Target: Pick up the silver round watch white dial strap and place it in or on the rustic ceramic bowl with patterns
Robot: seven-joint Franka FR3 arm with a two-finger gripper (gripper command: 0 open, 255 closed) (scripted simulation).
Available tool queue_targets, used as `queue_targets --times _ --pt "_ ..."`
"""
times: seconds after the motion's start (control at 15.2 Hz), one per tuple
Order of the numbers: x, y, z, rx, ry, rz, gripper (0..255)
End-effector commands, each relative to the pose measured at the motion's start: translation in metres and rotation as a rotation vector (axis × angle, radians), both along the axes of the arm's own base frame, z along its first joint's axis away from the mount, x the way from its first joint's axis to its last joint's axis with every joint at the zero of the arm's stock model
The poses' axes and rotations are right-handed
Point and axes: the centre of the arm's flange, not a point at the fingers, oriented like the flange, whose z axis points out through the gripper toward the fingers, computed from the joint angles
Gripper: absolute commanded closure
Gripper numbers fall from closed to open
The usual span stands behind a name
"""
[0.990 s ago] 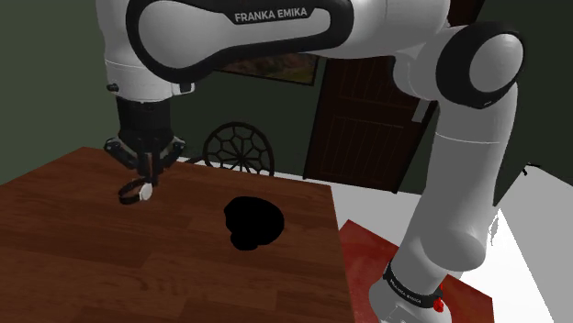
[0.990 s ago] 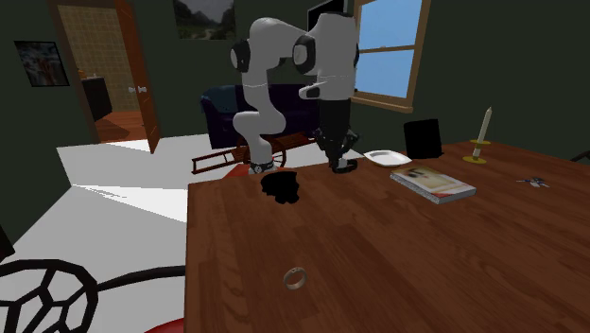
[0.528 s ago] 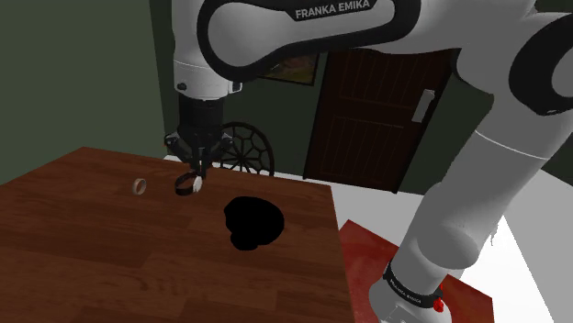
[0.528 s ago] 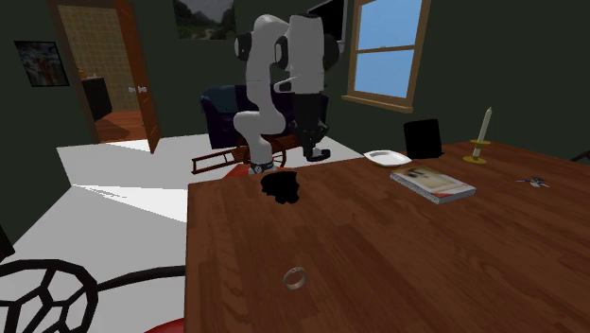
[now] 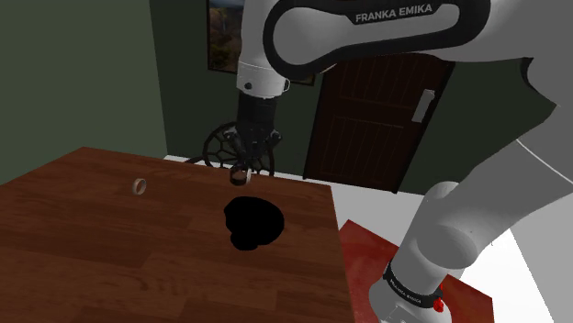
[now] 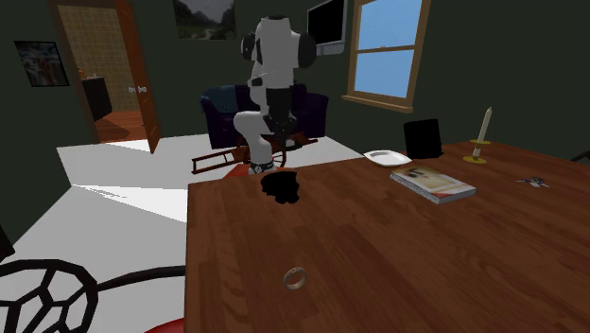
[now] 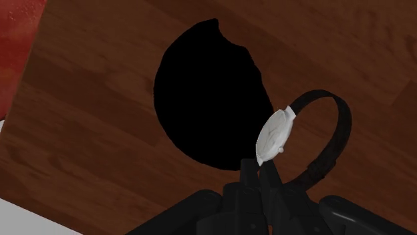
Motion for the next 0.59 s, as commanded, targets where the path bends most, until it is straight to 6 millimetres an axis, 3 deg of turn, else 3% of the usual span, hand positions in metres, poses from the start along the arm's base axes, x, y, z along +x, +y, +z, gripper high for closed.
queue_targets --times 0.0,0.53 --pt "-0.015 -0.021 0.001 0.001 0.000 0.001 255" --pt "-0.015 -0.021 -0.041 0.001 0.000 0.001 255"
